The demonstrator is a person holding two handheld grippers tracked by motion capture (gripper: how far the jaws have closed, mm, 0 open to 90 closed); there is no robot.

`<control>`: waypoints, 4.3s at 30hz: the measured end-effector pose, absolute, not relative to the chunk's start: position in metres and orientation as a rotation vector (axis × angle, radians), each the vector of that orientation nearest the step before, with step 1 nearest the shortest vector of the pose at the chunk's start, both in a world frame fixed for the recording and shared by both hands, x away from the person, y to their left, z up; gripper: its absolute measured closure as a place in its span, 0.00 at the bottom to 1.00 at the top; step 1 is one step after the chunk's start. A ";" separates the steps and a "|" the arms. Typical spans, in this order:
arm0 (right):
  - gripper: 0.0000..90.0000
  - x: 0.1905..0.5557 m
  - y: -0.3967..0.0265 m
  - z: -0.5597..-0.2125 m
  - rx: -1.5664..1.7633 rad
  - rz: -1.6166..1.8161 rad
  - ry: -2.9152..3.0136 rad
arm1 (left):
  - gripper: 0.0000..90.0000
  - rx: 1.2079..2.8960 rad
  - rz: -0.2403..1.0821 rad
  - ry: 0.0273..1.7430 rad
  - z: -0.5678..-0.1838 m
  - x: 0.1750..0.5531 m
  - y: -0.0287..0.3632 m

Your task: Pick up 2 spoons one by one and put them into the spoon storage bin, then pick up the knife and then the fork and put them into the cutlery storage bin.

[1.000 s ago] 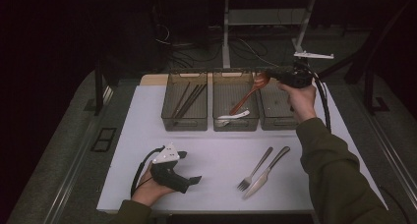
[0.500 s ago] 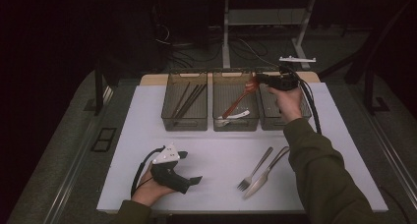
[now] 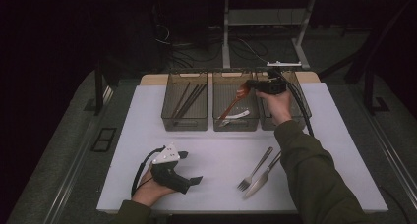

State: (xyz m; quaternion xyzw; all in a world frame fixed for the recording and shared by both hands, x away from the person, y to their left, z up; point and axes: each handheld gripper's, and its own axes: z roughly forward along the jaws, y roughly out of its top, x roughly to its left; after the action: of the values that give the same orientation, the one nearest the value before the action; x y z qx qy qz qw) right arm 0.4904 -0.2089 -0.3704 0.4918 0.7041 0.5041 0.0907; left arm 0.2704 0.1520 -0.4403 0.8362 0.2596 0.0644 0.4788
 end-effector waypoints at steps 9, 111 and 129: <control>0.94 0.495 -0.205 -0.381 1.476 1.429 2.137 | 0.00 2.040 0.155 0.631 -0.441 0.270 0.151; 0.99 0.335 -0.275 -0.417 1.056 1.069 2.628 | 0.00 2.052 0.185 0.665 -0.440 0.267 0.150; 0.99 0.343 -0.265 -0.436 1.045 0.900 2.707 | 0.00 2.059 0.181 0.658 -0.441 0.267 0.149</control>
State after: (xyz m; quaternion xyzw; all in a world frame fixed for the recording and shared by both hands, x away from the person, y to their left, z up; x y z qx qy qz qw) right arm 0.3427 -0.2650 -0.4364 0.3436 0.8898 0.2958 0.0520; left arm 0.2672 0.1488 -0.4409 0.8392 0.2680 0.0737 0.4673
